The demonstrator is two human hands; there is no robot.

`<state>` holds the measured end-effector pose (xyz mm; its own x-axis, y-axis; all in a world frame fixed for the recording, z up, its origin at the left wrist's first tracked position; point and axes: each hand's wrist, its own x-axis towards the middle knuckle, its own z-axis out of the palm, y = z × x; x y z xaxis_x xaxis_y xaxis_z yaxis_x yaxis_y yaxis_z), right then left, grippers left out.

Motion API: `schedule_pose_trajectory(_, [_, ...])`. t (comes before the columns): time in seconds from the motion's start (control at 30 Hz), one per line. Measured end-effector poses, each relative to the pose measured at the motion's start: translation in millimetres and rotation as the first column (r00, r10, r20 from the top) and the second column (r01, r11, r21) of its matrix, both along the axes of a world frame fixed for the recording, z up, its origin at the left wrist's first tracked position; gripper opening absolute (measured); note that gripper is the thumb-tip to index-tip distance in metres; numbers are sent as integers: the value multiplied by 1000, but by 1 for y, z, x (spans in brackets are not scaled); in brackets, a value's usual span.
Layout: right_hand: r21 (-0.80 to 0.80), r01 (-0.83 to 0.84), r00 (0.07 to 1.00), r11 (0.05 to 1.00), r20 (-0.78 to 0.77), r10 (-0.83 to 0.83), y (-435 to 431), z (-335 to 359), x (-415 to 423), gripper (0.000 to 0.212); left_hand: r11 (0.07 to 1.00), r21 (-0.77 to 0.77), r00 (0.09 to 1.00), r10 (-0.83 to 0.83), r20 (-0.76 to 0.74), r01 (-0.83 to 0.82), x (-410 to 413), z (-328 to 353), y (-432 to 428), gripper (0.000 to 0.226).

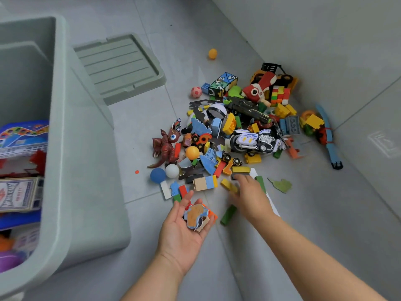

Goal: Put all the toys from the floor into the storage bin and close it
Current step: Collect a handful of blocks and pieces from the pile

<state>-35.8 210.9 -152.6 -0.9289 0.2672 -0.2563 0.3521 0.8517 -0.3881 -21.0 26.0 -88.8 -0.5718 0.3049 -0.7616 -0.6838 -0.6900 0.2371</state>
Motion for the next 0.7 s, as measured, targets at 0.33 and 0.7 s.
schedule_pose_trajectory(0.33, [-472,-120,916,873,-392,-85,-75,62,57,17,1000,20,998,-23,-59,25,-4,-7,-10,51])
schedule_pose_trajectory(0.7, [-55,-248,962,967,101,253,-10,1,52,41,999,0,999,36,-16,-36,-5,-8,1,37])
